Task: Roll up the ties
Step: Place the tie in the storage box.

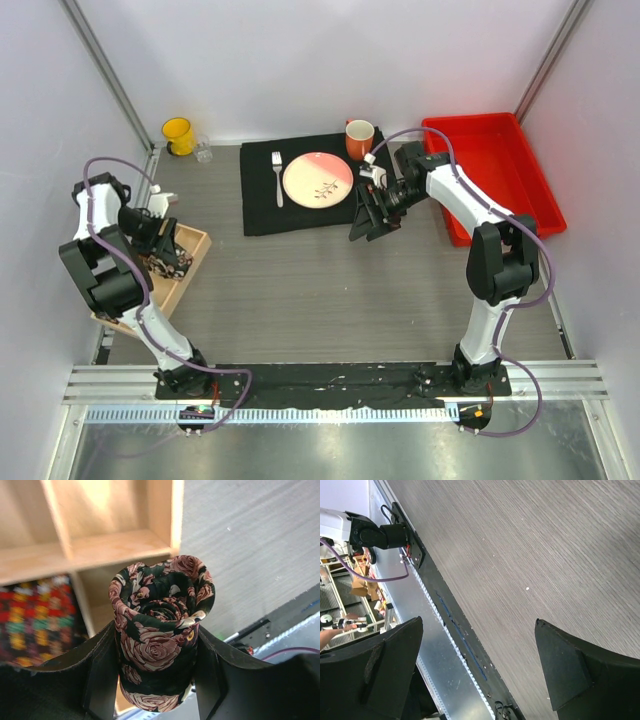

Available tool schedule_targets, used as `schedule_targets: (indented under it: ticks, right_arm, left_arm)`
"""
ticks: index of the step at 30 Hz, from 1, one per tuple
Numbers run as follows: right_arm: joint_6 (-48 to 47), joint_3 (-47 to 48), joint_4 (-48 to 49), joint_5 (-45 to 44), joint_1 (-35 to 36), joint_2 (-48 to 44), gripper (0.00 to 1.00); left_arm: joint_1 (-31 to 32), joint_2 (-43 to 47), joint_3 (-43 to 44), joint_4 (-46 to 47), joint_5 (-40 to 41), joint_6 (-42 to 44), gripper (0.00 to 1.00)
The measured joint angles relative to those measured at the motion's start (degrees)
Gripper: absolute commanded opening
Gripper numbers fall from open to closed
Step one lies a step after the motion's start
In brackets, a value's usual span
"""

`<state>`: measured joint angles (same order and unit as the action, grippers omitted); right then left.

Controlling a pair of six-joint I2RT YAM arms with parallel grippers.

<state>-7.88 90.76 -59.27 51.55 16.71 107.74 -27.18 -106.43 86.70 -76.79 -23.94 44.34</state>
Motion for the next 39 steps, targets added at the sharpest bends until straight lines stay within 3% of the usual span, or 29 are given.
schedule_targets:
  ticks: [9,17,31,39]
  right_arm:
    - [-0.1,-0.5,0.0,-1.7,0.0,0.0,1.00]
    - [-0.8,-0.5,0.0,-2.8,0.0,0.0,0.99]
    - [-1.4,-0.5,-1.2,-2.9,0.0,0.0,1.00]
    - [-1.5,-0.5,-1.2,-2.9,0.0,0.0,1.00]
  left_arm:
    - [-0.1,-5.9,4.4,-0.2,0.6,1.0,0.00]
    - [-0.3,-5.8,-1.3,3.5,1.7,0.3,0.00]
    - [0.1,5.1,-13.5,17.5,3.5,-6.3,0.00]
    - [3.7,10.5,-21.2,26.8,9.3,-7.1,0.00]
